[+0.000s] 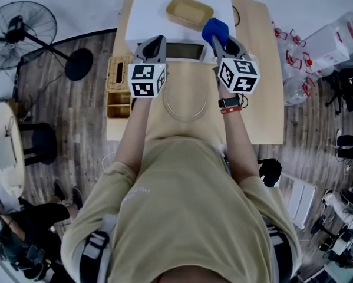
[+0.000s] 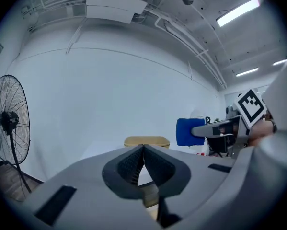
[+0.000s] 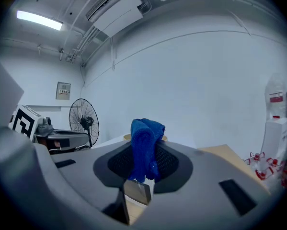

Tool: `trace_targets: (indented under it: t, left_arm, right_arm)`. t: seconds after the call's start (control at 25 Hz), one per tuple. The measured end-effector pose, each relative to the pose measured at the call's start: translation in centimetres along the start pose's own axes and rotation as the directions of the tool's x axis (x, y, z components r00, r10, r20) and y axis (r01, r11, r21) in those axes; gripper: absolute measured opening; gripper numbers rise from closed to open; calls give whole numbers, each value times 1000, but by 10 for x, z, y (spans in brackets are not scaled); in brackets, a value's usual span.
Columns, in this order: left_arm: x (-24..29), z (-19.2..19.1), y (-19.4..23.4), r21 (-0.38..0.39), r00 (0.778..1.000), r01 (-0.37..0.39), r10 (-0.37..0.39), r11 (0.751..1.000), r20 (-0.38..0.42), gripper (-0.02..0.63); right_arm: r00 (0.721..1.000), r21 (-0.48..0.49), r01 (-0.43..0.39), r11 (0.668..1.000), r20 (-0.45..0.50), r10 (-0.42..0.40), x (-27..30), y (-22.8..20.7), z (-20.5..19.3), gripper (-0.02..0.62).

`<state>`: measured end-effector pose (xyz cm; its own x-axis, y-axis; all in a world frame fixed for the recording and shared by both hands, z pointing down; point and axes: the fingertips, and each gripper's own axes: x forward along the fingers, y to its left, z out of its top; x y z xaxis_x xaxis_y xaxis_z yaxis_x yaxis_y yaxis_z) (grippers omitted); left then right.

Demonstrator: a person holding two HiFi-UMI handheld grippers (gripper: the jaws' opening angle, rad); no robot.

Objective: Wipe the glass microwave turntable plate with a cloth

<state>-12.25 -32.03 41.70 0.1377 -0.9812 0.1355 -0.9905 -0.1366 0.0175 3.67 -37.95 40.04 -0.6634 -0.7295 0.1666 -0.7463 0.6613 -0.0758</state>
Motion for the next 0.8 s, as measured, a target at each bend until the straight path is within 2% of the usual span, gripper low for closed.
trace_targets:
  t: [0.32,0.8]
  left_arm:
    - [1,1,-5,-4,1000,10,-10,1000,3,20]
    - [-4,-9,-14,14,1000,14,-14,1000,-16,20]
  right_arm:
    - [1000,48,-30,998,-9,30,4,6,-10,103]
    - [998,46,-58,997,-18,59,-4,7,-13,103]
